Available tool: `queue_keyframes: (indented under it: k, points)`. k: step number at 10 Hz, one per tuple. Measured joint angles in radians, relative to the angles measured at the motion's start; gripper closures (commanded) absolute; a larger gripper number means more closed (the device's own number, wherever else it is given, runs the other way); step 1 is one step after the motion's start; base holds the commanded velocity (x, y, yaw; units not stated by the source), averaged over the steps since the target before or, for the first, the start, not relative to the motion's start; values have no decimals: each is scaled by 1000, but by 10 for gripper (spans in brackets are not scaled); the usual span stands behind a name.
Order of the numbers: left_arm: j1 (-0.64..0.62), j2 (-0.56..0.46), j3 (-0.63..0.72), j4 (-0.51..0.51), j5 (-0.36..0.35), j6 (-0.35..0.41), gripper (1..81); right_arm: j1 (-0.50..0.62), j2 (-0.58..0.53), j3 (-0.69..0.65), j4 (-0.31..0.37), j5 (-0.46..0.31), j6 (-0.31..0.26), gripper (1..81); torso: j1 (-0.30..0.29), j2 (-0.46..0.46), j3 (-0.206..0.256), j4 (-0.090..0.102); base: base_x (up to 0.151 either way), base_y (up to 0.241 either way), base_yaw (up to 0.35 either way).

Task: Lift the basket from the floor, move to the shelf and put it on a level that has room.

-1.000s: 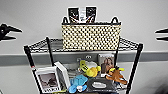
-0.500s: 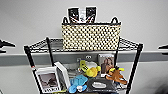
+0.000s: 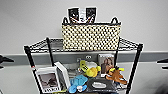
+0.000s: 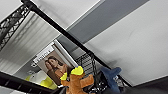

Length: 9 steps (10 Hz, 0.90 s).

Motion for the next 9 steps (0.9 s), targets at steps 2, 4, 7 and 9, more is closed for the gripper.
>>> queue_keyframes:
  k: [2, 4, 7, 9]
  points:
    - [87, -10, 0, 0, -45, 13, 10, -89, 6, -3, 0, 7, -7, 10, 0, 0, 0, 0, 0, 0, 0]
    - [218, -7, 1, 2, -117, 16, 10, -202, 21, -34, 1, 22, -31, 10, 0, 0, 0, 0, 0, 0, 0]
    - [422, 43, 9, 3, -236, 20, 10, -353, 73, -54, 5, 69, -73, 10, 0, 0, 0, 0, 0, 0, 0]
    - [542, 70, 9, 3, -323, 20, 10, -443, 116, -79, 9, 108, -103, 10, 0, 0, 0, 0, 0, 0, 0]
